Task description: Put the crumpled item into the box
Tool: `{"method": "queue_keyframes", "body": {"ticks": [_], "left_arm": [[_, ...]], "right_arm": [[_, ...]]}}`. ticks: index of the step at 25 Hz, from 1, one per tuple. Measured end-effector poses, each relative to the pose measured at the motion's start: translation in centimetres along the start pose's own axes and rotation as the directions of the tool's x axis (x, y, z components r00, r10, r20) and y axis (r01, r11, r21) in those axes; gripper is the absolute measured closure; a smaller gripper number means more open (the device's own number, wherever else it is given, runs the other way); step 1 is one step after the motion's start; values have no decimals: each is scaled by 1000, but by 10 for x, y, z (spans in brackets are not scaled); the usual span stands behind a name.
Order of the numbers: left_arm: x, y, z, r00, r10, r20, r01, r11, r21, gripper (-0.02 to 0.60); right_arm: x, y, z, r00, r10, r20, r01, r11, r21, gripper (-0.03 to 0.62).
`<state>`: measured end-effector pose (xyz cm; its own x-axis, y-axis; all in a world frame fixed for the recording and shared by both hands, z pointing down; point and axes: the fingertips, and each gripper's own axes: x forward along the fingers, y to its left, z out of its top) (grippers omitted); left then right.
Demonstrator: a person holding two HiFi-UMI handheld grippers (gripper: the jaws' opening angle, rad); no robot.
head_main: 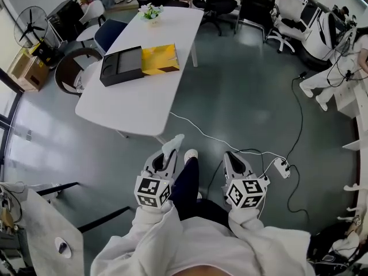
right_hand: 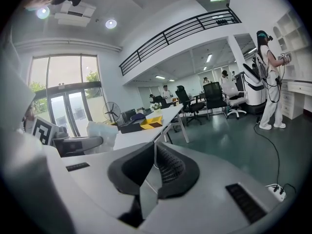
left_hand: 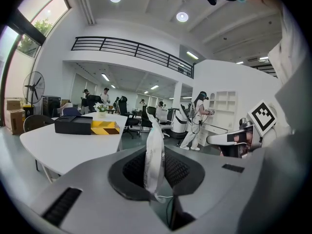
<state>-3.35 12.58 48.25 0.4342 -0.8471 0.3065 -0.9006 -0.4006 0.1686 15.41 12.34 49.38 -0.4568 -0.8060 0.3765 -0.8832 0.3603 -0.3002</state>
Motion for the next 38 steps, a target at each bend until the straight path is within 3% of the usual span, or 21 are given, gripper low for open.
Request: {"method": "queue_keyframes", "body": {"ticks": [26,38], "left_arm": [[212,116,109,997,-68,35,68,998,1,522],[238,151,111,998,-66,13,66,998,-22,521]], "right_arm": [[205,-65,133,998,-48,28,48,999,-2,556],[257,-56,142,1000,-19,-2,19,1000,-13,556]]}}
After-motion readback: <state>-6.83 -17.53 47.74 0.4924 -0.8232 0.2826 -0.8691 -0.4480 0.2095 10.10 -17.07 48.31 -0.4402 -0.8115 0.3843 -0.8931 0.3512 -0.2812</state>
